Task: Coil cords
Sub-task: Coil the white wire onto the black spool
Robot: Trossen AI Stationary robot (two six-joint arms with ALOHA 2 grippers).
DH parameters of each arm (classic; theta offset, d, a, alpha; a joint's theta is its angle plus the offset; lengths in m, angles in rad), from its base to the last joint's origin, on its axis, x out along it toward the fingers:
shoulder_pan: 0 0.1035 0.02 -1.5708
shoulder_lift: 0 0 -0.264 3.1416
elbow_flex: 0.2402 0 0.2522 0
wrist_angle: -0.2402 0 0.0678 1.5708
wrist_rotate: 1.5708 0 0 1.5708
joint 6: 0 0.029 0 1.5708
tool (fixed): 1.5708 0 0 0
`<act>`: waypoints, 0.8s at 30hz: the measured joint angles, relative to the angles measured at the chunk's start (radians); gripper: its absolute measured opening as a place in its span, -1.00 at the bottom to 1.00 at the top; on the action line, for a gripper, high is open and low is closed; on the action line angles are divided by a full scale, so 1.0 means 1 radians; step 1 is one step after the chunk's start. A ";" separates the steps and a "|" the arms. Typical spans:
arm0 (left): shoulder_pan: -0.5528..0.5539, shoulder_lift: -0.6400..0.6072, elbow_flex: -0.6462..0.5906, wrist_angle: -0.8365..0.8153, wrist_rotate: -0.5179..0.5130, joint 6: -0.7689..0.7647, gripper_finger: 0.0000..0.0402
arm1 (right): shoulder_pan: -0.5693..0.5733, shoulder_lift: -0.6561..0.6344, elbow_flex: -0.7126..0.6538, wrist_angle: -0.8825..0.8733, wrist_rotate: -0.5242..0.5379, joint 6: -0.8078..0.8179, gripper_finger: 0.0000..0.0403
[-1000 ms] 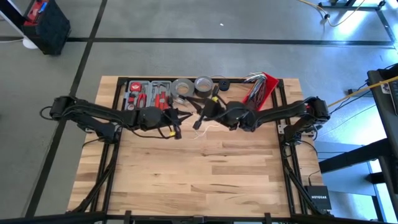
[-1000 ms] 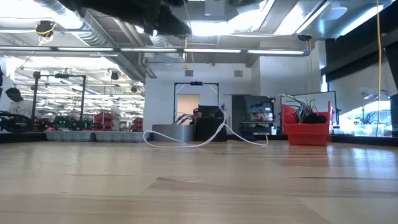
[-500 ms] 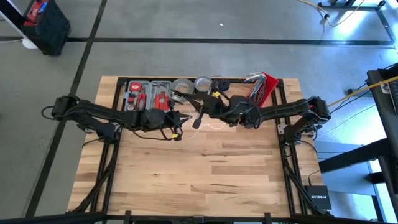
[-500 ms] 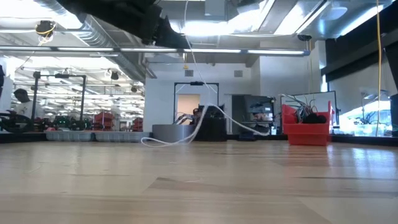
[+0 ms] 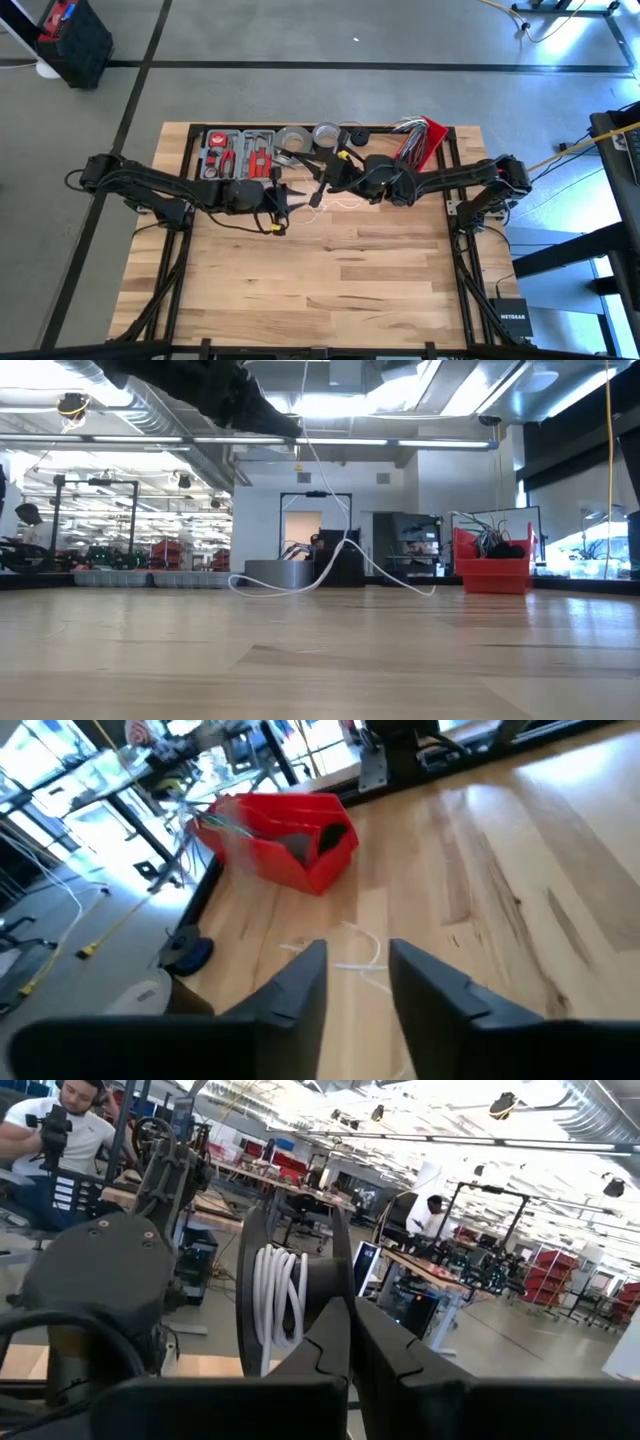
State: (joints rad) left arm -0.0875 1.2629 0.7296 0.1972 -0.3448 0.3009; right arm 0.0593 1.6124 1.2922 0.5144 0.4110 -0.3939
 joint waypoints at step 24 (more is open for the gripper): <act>0.058 0.006 0.002 0.081 0.097 -0.093 -0.23 | 0.000 0.001 -0.001 -0.009 -0.012 -0.004 -0.97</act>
State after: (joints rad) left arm -0.0293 1.2689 0.7311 0.2777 -0.2478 0.2078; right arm 0.0593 1.6131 1.2915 0.5050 0.3989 -0.3981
